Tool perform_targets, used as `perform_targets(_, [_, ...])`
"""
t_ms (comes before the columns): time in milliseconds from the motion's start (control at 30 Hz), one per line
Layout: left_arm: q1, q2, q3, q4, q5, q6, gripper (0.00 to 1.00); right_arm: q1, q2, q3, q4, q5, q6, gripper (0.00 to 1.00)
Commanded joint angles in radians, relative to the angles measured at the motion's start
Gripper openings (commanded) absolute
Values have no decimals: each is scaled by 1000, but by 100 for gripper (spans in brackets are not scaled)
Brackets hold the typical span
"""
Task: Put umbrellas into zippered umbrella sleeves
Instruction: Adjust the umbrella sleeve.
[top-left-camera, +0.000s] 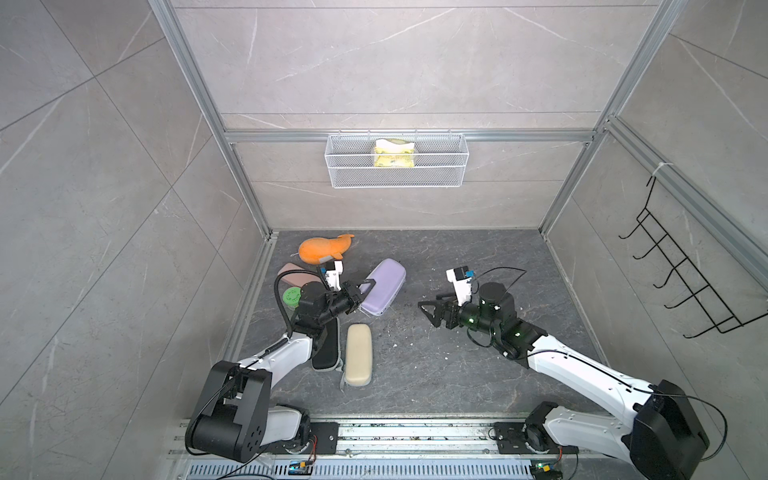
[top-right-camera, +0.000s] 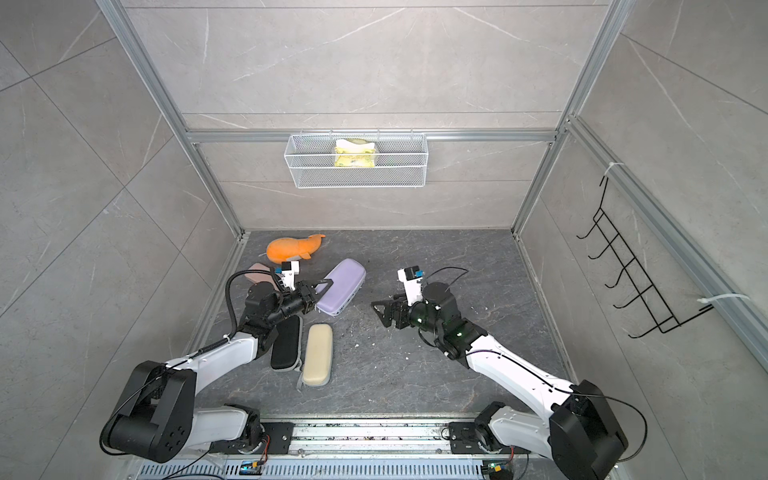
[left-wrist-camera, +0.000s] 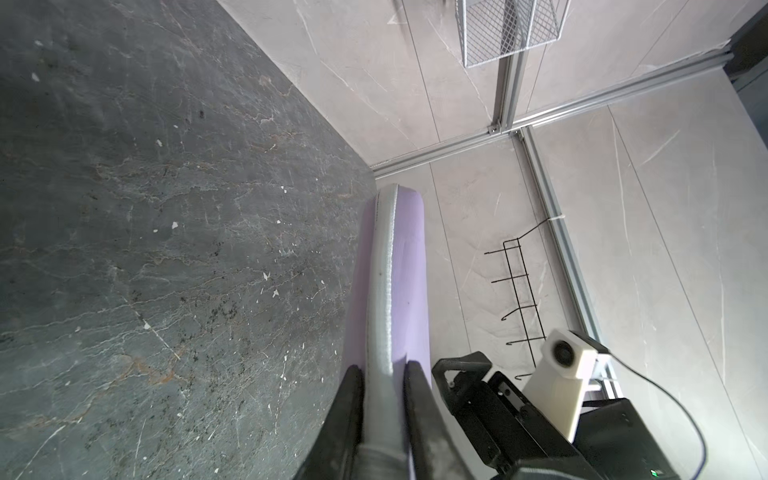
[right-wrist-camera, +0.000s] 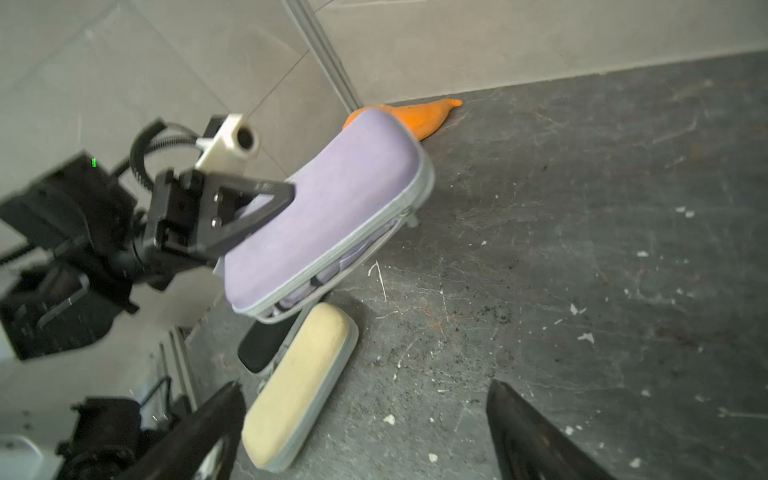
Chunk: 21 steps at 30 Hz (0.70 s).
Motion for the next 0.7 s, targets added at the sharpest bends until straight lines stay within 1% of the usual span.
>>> perform_targets(0, [-42,-48,1,180,-61,-50,0,3,84,-2,216,-136,371,96])
perform_targets(67, [-84,-53,-1,194,-97,-54,0,4,136,-3,315,-129,454,96])
perform_targets(133, [-122,-52,-1,206,-129,-54,0,4,185,12,358,-119,506,95])
perform_targets(267, [-185,-37,-5,249,-185,-66,0,22,276,57,397,-123,544,94])
perform_targets(400, [-235,-8,-10,295,-236,-80,0,43,328,85,444,-115,570,92])
perform_targets(467, [-248,12,-11,315,-249,-94,0,54,341,96,474,-115,578,89])
perform_targets(500, [-253,21,-11,324,-252,-105,4,58,344,98,484,-115,579,87])
perform_targets(533, [-255,31,-10,333,-249,-118,9,59,345,99,493,-116,582,82])
perform_targets(600, [-255,34,-21,338,-246,-140,27,59,341,96,505,-117,590,73])
perform_targets(667, [-255,8,-41,310,-242,-142,51,58,329,95,490,-132,581,65])
